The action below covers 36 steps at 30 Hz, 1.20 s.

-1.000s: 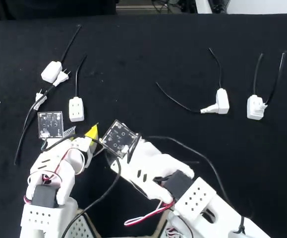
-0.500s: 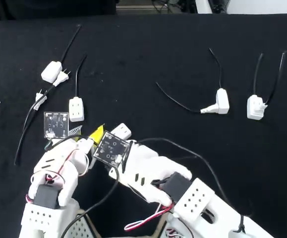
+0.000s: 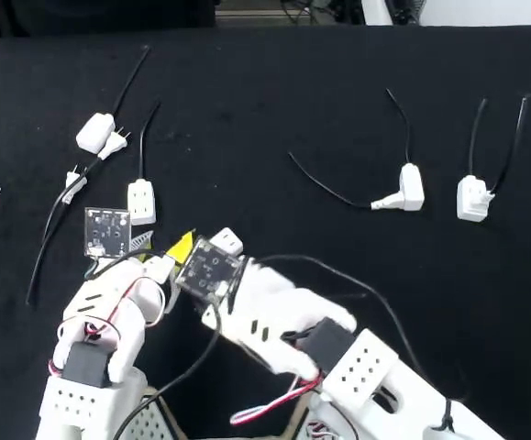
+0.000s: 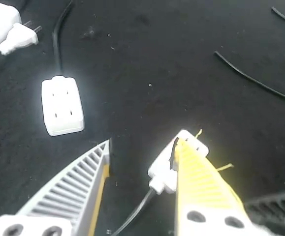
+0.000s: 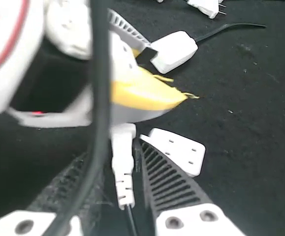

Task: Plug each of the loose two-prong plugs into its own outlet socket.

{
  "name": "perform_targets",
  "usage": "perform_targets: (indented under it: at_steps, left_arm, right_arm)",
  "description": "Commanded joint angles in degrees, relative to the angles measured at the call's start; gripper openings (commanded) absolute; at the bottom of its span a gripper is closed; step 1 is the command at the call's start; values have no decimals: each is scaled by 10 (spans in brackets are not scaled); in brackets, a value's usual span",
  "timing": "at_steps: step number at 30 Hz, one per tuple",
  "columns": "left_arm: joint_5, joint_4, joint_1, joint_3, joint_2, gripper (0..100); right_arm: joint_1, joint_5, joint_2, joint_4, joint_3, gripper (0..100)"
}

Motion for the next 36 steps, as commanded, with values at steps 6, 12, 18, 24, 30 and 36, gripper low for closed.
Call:
perform_targets:
  at_steps: [6, 12, 18, 24, 30, 36]
  left_arm:
    - [-7, -7, 12, -2, 5, 213]
    - [-6, -7, -26, -7, 5, 213]
    - [-6, -7, -57, -7, 4, 213]
    - [-6, -6, -58, -4, 4, 213]
    - [-6, 1, -57, -7, 4, 213]
    - [-6, 3, -56, -5, 4, 213]
  right_arm:
    - [31, -6, -15, 33, -48, 11]
    - [53, -5, -11, 70, -47, 10]
    - [151, -3, 5, 135, -48, 10]
    - [170, -3, 58, 72, -20, 10]
    - [259, 51, 140, 29, 36, 11]
    - [272, 62, 228, 71, -18, 12]
